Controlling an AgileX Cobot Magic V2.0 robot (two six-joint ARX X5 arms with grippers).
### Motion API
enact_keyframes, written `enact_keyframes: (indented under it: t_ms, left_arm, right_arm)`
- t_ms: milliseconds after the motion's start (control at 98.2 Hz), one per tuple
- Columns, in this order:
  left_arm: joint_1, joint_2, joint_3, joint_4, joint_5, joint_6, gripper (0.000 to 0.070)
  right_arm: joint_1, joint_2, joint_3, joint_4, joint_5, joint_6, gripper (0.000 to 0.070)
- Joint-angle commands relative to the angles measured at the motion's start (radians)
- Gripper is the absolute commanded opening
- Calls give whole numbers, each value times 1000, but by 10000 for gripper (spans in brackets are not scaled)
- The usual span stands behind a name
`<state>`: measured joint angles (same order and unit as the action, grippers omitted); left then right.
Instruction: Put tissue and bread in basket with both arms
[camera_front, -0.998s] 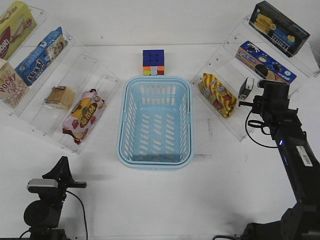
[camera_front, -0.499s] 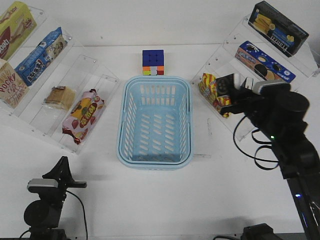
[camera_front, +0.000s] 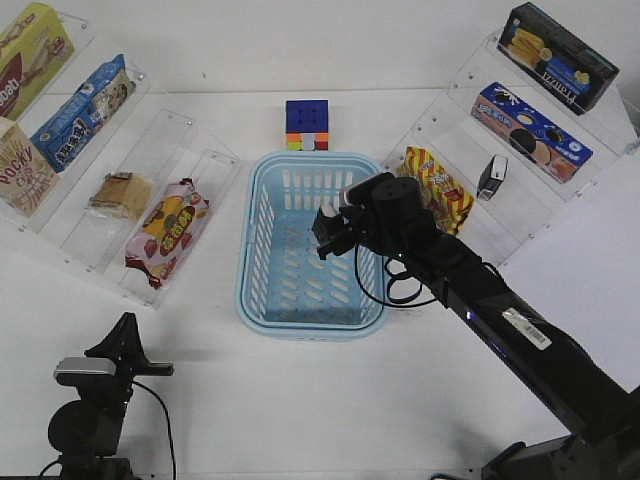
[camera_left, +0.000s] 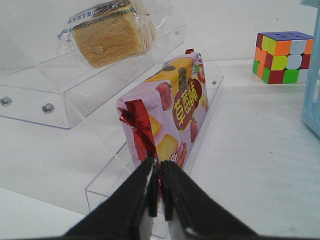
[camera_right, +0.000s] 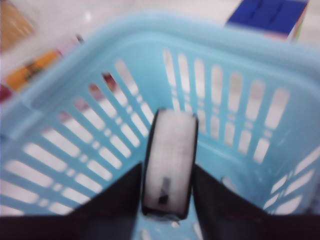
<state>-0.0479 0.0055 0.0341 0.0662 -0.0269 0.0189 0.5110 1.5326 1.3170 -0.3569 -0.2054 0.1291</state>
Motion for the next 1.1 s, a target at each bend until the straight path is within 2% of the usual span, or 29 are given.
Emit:
enact_keyframes:
  t_ms: [0,92,132,163,244,326,438,519,580,652,713,835,998,1038,1089]
  left_arm:
    - [2,-1,-20,18,2,-53,1]
    - [2,-1,-20,21,2,-131,1]
    - [2,-1,-20,31,1,-165,1]
    - [2,-1,-20,40,2,-188,1]
    - [2,-1,-20,47,1,-270,1]
    - [2,-1,-18,58,1,-381,1]
    - [2,-1,8,58,1,-502,1]
    - [2,3,69,2,2,-556,1]
    - [2,24,134,-56,2,-557,1]
    - [2,76,227,-126,4,-538,1]
    - [2,146,313,-170,17,-483,1]
    - [2,347,499,-247,31,-291,1]
    - [2,676,761,-380,36,-15,4]
    - [1,754,825,-417,48,43,39]
    - [0,847,904,-462,54,106,181]
  right_arm:
    - [8,8,11,-1,-7,-1,349]
    - [0,-24,20,3,-3,-2,344]
    - [-16,-56,20,4,-3,-2,309]
    - [-32,-84,20,6,-3,-3,242]
    - [-85,-164,20,5,-3,-3,0]
    - [-142,-246,19,-17,8,-2,0]
    - [-219,-370,-35,-23,79,-2,0]
    - [-267,-488,-173,53,95,-3,0]
    - [-297,-592,-314,143,95,-3,0]
    - [-322,-709,-474,266,95,-2,0]
    - [-335,-796,-583,340,96,1,0]
    - [-341,-904,-702,370,101,2,0]
    - [-341,-923,-713,319,100,2,0]
    - [-341,-923,-713,320,101,2,0]
    - [-341,-923,-713,321,101,2,0]
